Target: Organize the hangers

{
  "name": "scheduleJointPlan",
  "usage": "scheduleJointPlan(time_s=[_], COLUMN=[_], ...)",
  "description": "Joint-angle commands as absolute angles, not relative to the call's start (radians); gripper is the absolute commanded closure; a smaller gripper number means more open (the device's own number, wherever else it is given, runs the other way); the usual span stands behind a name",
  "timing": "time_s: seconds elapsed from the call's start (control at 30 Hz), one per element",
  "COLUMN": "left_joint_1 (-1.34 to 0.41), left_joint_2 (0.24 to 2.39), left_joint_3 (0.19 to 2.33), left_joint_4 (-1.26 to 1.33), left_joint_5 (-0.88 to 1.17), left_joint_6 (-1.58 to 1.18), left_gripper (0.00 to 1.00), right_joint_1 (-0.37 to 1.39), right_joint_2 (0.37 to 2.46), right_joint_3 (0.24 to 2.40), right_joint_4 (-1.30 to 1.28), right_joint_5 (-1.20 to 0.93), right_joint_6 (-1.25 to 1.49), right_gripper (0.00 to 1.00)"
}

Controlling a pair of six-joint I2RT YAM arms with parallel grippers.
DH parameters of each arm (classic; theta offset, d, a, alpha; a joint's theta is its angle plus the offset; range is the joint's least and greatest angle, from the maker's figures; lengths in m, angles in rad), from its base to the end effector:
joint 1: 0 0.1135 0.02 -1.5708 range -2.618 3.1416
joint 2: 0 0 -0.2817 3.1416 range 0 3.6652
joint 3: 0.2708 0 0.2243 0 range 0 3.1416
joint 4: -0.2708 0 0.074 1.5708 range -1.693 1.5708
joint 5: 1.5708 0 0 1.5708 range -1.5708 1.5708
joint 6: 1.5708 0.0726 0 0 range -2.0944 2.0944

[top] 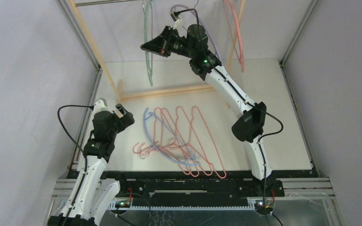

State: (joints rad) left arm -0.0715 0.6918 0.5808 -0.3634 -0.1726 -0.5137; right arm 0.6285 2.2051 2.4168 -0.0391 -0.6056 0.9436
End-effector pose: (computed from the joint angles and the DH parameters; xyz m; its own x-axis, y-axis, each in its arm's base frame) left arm 0.1545 0.0014 0.2624 -0.3565 -0.4598 -0.8133 -0.2953 0.8813 -0.3688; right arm 0.3942 0.3376 0.4674 -0.6771 0.3308 -0.6573 -0.6624 0.1151 0.7403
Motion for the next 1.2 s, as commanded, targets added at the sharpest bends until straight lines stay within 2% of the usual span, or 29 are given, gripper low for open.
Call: scheduleJointPlan(time_s=[0.0, 0.67, 1.03, 1.17], left_joint_1=[-0.065, -0.063, -0.055, -0.049], left_joint_2=[0.698, 0.723, 0.705, 0.694], left_joint_3=[0.588, 0.577, 0.576, 0.574], left_joint_4=[-0.331, -0.299, -0.321, -0.327], left_joint_5=[-0.167, -0.156, -0.165, -0.167], left_joint_6=[-0.487, -0.492, -0.486, -0.485], left_gripper=[0.0, 0.0, 0.0, 0.01], right_joint_1=[0.625, 0.647, 0.567, 0.543], right_joint_2=[2.127, 2.05, 2.043, 2.013], right_joint_3=[2.438, 2.388, 2.336, 2.251], right_joint_4=[0.044, -0.023, -0.036, 0.002], right_joint_5=[-0.579, -0.582, -0.521, -0.505], right_joint_6=[0.901, 0.828, 0.892, 0.934], right_gripper=[1.0, 1.0, 1.0, 1.0])
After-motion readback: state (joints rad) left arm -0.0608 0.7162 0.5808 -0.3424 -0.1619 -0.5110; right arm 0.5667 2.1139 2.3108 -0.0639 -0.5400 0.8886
